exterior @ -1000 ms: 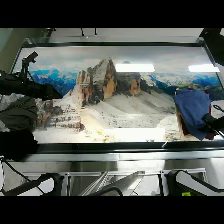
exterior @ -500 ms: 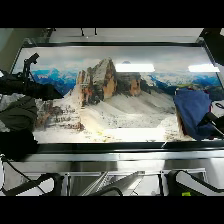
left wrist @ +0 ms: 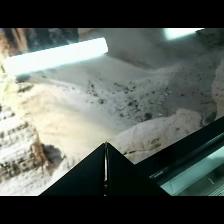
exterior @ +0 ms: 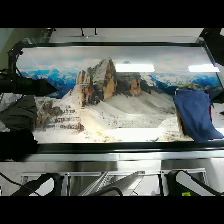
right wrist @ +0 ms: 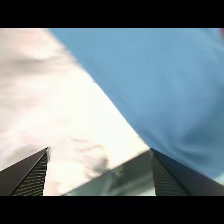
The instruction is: Fold the shirts.
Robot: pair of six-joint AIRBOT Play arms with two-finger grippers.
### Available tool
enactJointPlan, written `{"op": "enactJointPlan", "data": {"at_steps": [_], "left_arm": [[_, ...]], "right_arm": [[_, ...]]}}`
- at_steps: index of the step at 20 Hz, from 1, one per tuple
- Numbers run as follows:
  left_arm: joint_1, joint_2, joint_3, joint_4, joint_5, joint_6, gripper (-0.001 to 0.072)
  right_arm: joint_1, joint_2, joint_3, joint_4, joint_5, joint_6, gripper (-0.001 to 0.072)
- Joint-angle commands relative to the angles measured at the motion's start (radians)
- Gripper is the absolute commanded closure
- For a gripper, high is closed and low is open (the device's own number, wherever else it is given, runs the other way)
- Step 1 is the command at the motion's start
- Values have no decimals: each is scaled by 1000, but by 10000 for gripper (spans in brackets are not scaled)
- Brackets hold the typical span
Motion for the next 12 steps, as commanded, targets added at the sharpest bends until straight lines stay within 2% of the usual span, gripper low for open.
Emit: {"op": "enactJointPlan", "data": {"at_steps": [1,2,3,7,12], "left_arm": [[1,48,0,0,-11,-16,689],[1,62,0,0,-15,-16,689],[1,76,0,0,-16,-16,689],[1,137,-39,-2,-41,-24,689],[1,307,-380,-2,-12,-23,688]], "right_arm": [[39,-21,7,133,-23,-62,293],[72,-23,-13,134,-21,-87,632],[106,-23,-35,133,-25,-90,684],[257,-18,-146,132,-84,-109,688],[399,-19,-296,132,-179,-143,688]]}}
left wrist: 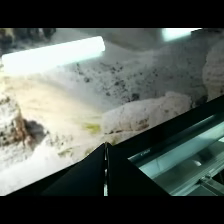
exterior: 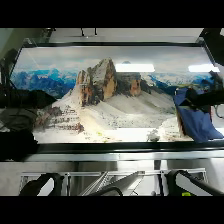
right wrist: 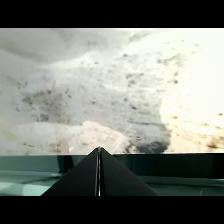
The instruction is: Fold the shirts.
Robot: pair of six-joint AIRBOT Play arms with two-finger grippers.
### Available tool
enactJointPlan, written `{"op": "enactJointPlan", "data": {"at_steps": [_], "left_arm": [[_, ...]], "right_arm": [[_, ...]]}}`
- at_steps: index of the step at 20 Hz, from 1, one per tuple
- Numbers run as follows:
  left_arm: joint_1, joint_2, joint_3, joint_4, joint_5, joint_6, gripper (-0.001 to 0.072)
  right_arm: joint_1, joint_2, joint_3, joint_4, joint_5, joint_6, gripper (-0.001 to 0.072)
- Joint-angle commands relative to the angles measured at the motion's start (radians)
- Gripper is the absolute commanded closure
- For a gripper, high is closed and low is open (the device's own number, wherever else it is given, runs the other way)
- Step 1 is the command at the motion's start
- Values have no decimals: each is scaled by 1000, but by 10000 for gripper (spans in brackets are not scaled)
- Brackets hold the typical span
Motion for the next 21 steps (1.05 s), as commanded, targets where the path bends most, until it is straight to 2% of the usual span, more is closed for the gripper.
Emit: {"op": "enactJointPlan", "data": {"at_steps": [1,8,21], "left_arm": [[1,107,-213,1,22,-1,689],[1,146,-370,1,38,-1,688],[1,146,-375,1,39,-1,688]], "right_arm": [[83,-2,-74,5,-76,-37,688],[84,-2,-74,10,-79,-40,688],[84,-2,-74,10,-79,-40,688]]}}
